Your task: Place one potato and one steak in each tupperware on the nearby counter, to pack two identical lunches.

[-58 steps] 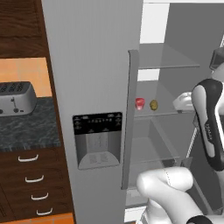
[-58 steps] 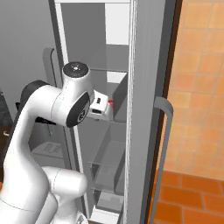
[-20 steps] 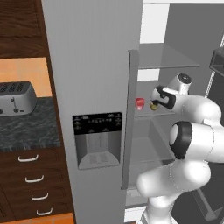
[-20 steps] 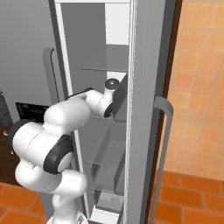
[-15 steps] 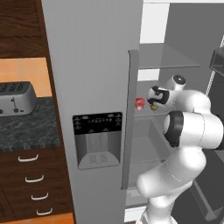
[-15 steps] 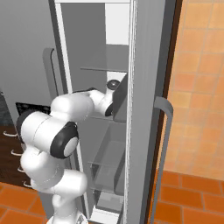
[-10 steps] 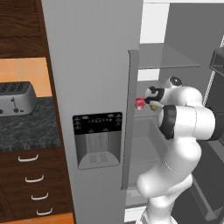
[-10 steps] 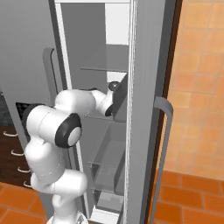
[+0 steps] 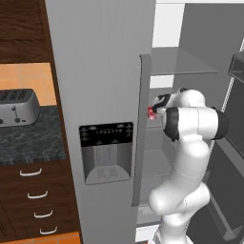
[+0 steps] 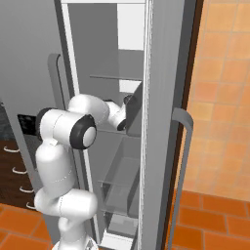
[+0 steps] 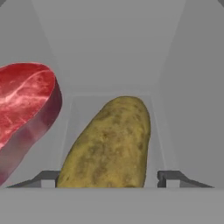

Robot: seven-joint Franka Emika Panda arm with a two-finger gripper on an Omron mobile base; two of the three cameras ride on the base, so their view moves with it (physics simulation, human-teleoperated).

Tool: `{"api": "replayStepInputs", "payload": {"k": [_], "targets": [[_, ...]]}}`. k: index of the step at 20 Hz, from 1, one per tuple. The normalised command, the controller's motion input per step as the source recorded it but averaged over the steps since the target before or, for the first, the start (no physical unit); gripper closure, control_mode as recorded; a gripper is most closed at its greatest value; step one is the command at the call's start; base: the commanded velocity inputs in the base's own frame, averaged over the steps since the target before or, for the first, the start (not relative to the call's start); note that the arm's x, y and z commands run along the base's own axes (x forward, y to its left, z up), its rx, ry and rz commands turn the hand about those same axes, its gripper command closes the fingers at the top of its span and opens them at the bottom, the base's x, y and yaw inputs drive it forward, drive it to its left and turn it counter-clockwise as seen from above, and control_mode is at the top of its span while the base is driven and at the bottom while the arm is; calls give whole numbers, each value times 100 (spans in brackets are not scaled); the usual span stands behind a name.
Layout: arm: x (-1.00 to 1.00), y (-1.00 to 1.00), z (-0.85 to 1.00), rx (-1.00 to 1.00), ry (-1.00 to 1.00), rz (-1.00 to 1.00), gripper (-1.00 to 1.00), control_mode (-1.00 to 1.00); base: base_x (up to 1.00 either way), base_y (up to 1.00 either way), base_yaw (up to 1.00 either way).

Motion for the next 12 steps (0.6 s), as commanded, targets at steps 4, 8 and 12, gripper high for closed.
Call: {"api": "replayStepInputs", "payload": {"k": [4, 8, 12], "targets": [[-2, -1, -78, -1, 0, 0, 100, -100, 0, 0, 0], [-34, 0, -6, -1, -1, 4, 100, -100, 0, 0, 0], [-59, 15, 40, -3, -7, 1, 100, -100, 0, 0, 0]]}}
